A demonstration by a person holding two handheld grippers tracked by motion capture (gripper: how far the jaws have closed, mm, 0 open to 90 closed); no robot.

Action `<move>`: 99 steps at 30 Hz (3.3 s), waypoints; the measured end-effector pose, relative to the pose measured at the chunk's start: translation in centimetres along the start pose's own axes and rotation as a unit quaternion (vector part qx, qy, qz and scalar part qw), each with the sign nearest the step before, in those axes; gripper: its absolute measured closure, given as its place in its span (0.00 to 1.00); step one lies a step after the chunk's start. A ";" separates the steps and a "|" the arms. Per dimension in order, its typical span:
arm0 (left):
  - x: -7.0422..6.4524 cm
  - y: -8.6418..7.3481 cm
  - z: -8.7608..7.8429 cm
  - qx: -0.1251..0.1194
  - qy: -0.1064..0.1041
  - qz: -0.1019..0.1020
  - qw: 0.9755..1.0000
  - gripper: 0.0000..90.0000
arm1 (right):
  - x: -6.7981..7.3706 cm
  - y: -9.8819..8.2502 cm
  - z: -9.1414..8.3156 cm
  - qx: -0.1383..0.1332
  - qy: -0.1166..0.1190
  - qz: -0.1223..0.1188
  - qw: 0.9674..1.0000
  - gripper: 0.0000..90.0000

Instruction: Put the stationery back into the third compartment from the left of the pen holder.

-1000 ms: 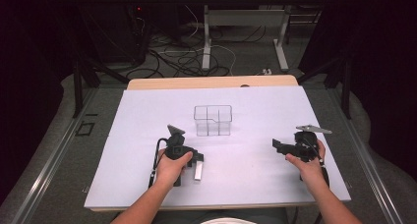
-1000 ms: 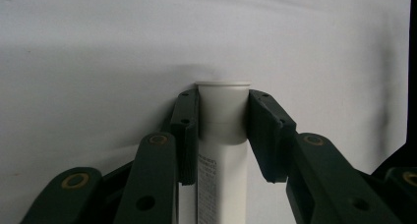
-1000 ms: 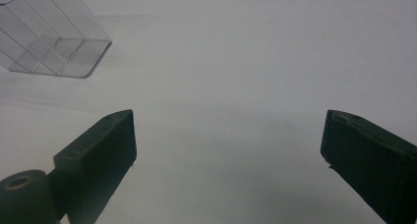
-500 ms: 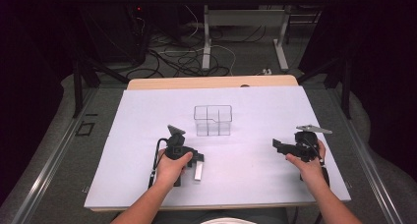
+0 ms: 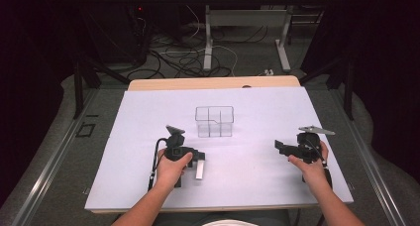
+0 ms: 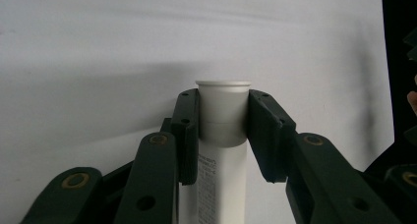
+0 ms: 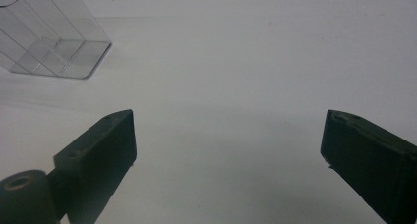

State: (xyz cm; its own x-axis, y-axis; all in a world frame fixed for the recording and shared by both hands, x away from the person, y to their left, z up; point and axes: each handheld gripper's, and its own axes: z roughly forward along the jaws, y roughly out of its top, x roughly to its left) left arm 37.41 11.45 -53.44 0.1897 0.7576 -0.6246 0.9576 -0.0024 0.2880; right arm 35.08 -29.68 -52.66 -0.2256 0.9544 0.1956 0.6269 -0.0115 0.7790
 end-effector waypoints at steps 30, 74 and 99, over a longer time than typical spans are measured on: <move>-1.8 -0.7 -3.3 -0.180 0.072 0.107 0.975 0.74 | 0.0 0.0 0.0 -0.001 0.002 0.001 1.000 0.07; -3.0 -1.3 -5.9 -0.254 0.107 0.227 0.934 0.74 | -0.2 0.0 0.1 -0.001 0.001 0.009 1.000 0.07; -6.4 -1.1 -3.9 -0.246 0.075 0.274 0.927 0.74 | 0.4 0.0 -0.1 -0.008 0.008 -0.004 1.000 0.08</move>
State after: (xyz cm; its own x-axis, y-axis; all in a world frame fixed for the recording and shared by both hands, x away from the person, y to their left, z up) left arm 34.30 9.14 -46.90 0.5512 0.8128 -0.1888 0.5048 -0.1447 0.8510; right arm 34.92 -29.37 -52.49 -0.2429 0.9495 0.1988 0.6135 -0.0084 0.7897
